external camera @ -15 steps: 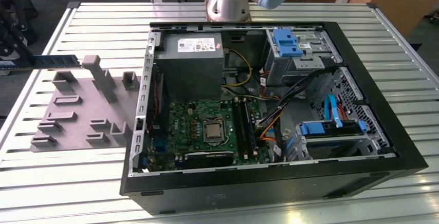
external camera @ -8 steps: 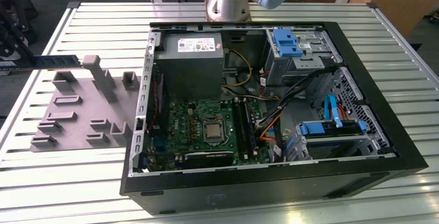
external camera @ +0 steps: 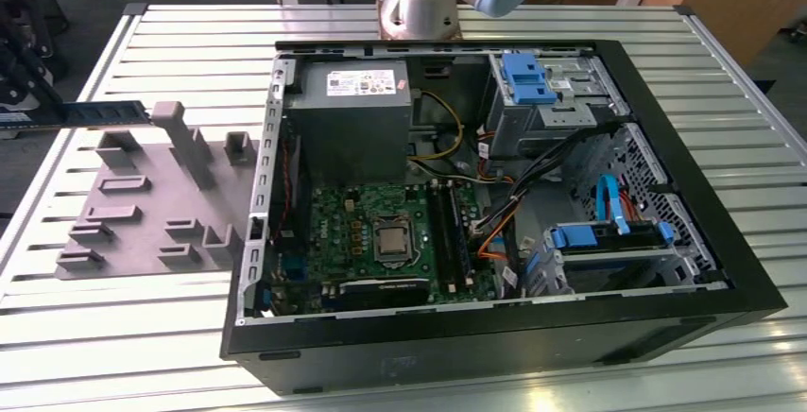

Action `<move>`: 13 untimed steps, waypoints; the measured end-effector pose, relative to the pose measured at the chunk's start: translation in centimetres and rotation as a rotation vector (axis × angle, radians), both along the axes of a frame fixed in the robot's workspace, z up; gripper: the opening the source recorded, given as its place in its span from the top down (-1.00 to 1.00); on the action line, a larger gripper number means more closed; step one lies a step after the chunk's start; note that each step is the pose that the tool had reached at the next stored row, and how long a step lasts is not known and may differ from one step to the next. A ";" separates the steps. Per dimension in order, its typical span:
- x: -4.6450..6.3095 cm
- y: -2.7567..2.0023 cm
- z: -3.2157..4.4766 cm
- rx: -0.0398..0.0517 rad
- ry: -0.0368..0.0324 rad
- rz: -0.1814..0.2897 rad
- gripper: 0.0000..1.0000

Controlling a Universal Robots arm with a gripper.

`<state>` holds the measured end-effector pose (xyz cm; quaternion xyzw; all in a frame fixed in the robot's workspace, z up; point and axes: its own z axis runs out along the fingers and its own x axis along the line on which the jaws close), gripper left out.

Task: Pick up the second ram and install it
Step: 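Pick up the second ram and move it above second insertion slot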

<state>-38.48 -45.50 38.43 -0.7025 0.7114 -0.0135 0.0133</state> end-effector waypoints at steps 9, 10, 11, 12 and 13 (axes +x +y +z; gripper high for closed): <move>1.8 0.00 0.00 0.0000 0.0023 0.000 0.72; 2.0 0.00 0.00 -0.0001 0.0027 0.000 0.72; 2.2 0.00 0.01 -0.0001 0.0029 -0.001 0.72; 2.3 0.00 0.00 0.0000 0.0029 -0.001 0.72; 2.4 0.00 0.00 0.0000 0.0030 -0.001 0.72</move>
